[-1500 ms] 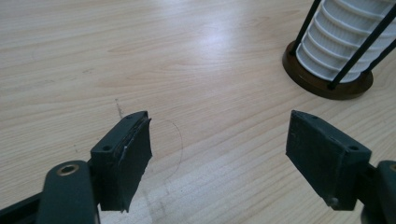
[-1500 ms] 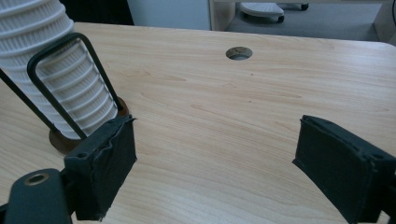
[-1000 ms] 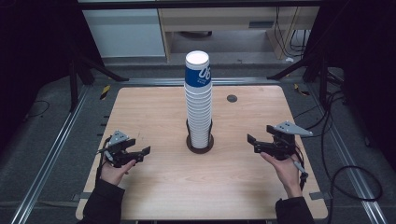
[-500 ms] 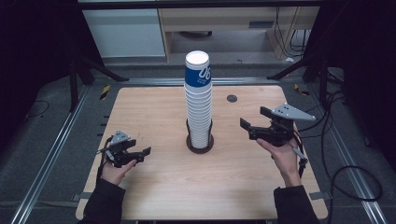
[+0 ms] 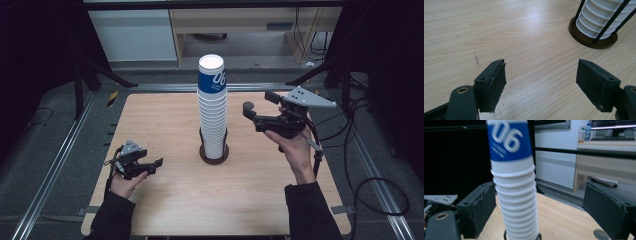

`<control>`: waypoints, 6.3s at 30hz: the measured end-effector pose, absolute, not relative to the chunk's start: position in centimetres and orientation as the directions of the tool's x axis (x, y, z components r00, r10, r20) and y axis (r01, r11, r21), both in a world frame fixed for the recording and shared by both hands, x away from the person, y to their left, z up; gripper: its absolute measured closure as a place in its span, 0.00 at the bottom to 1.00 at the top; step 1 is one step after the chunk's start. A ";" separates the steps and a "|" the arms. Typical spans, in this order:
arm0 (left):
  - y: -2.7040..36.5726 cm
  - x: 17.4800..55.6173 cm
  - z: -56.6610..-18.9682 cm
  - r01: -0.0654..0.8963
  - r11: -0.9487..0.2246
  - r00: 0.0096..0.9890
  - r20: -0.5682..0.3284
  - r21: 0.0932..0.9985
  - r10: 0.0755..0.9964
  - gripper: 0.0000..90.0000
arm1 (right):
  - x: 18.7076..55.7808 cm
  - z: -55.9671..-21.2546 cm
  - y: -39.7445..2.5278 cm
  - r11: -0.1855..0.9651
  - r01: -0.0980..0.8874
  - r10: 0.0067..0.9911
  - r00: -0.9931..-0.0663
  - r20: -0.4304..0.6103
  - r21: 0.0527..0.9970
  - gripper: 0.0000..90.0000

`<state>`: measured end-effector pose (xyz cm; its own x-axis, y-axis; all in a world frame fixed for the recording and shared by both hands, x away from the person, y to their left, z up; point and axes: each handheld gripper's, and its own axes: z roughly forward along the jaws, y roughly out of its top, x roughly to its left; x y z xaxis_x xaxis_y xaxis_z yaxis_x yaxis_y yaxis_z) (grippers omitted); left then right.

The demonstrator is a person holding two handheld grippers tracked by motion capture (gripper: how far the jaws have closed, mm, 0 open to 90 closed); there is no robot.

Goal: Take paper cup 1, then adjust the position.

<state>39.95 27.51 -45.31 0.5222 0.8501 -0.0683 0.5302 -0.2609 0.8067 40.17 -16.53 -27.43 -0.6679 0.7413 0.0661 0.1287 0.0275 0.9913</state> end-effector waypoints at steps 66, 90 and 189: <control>27.0 40.1 -45.7 0.546 -0.278 0.537 -0.075 0.791 0.840 0.24 | 47.2 -21.2 -7.2 0.015 0.080 0.678 -0.734 0.048 0.997 0.24; 27.2 39.9 -45.4 0.540 -0.265 0.537 -0.085 0.799 0.840 0.23 | 43.4 -18.8 -12.7 0.049 -0.018 0.719 -0.693 -0.048 0.999 0.24; 17.6 36.3 -40.9 0.352 -0.434 0.864 -0.110 0.829 0.491 0.20 | 38.9 -43.0 -10.1 0.560 0.111 0.231 -0.972 -0.026 0.821 0.24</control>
